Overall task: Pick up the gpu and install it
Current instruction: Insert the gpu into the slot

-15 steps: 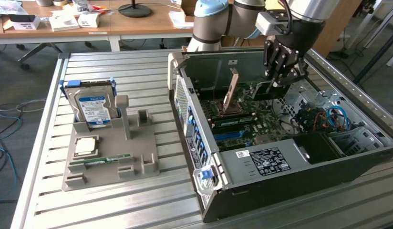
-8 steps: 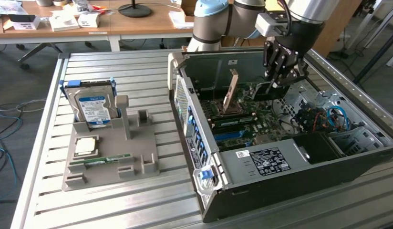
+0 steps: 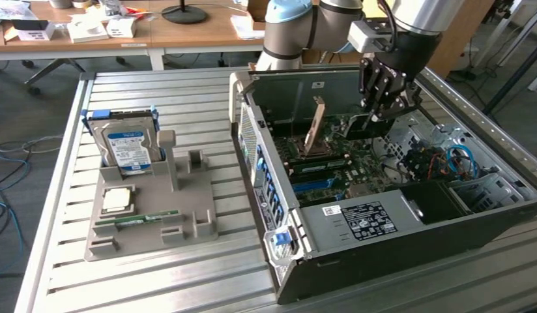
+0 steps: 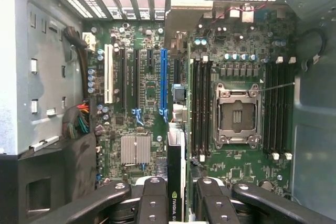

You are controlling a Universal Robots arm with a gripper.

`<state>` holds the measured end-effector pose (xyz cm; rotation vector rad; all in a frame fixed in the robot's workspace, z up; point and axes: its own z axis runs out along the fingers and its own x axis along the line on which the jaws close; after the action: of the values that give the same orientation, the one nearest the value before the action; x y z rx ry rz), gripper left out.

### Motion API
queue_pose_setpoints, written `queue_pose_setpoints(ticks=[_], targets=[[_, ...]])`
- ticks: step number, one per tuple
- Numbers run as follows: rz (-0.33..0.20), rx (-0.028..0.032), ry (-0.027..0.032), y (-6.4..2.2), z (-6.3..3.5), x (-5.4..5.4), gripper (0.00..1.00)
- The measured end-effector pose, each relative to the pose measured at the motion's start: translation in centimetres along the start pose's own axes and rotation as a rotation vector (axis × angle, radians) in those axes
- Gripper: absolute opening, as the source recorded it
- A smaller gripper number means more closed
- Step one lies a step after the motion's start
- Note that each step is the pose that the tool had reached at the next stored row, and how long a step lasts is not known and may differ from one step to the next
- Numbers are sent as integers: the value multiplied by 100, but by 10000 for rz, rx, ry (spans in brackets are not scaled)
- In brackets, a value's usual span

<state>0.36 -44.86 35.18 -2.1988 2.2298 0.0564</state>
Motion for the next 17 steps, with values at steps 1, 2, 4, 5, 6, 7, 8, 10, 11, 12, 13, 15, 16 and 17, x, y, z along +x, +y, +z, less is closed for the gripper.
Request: queue_pose_setpoints(ticks=[1, 2, 4, 5, 6, 7, 8, 10, 11, 12, 13, 15, 16, 17], targets=[[0, 1, 0, 0, 11, 0, 26], [0, 0, 0, 0, 21, 1, 26], [0, 0, 0, -1, 38, 1, 26], [0, 0, 2, -1, 41, 1, 26], [1, 0, 4, -1, 42, 1, 26], [0, 0, 1, -1, 44, 2, 26], [0, 0, 1, -1, 45, 1, 26], [1, 1, 1, 0, 45, 2, 26], [0, 1, 1, 2, 44, 1, 26], [1, 1, 1, 5, 45, 2, 26], [1, 0, 1, 9, 45, 2, 26], [0, 0, 1, 18, 45, 2, 26], [1, 0, 1, 22, 45, 2, 26], [0, 1, 0, 26, 45, 2, 26]])
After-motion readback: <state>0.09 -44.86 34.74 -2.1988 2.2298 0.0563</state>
